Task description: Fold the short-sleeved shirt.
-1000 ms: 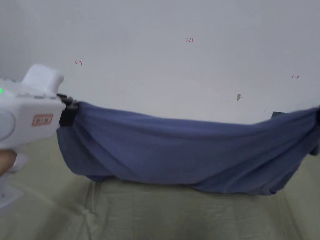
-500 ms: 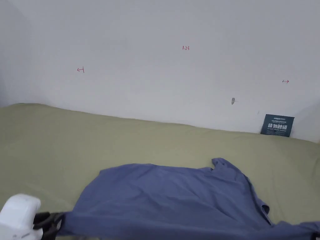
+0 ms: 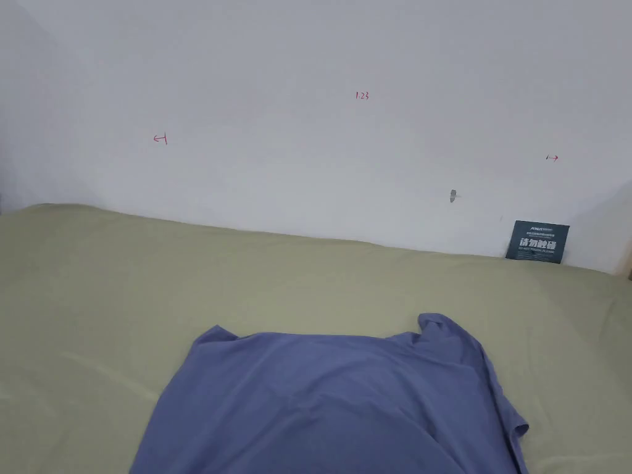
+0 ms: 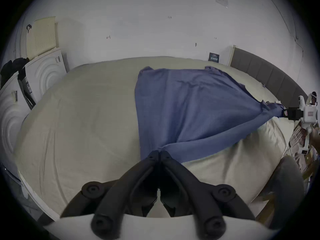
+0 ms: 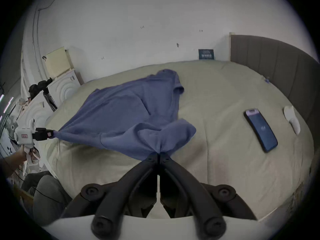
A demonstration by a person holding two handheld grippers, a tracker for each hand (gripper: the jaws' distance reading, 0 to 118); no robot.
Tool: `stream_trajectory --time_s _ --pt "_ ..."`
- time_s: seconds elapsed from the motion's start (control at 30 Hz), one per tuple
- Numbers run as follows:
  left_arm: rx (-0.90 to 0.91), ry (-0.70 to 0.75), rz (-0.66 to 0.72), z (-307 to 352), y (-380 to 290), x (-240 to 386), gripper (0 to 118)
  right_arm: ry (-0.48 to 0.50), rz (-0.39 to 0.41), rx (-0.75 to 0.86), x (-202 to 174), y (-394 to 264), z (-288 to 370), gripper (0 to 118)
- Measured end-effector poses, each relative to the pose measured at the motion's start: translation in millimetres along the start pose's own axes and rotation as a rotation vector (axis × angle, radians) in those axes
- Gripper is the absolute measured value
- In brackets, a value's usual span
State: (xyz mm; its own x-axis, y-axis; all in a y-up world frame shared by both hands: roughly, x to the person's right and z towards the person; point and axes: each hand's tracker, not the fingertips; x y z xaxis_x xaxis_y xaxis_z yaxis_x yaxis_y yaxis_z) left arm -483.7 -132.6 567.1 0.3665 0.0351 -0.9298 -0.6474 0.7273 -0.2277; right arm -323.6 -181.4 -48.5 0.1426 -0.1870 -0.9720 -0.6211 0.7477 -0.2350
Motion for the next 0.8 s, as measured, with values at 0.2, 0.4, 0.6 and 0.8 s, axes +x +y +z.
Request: stream_trajectory --time_s 0.2,0.4,0.6,0.8 --pt "-0.065 -0.001 0.000 0 -29 3 5 0.002 0.004 -0.077 1 -25 11 1" --pt "-0.063 0.004 0.162 33 -50 -17 93 0.002 0.014 -0.096 -4 -18 45 98" --pt "0.194 0.108 0.194 110 -8 27 93 -0.046 0.053 0.190 -43 29 88 96" --pt "0.376 0.207 0.182 148 -5 86 29 -0.115 0.066 0.340 -95 39 113 0"
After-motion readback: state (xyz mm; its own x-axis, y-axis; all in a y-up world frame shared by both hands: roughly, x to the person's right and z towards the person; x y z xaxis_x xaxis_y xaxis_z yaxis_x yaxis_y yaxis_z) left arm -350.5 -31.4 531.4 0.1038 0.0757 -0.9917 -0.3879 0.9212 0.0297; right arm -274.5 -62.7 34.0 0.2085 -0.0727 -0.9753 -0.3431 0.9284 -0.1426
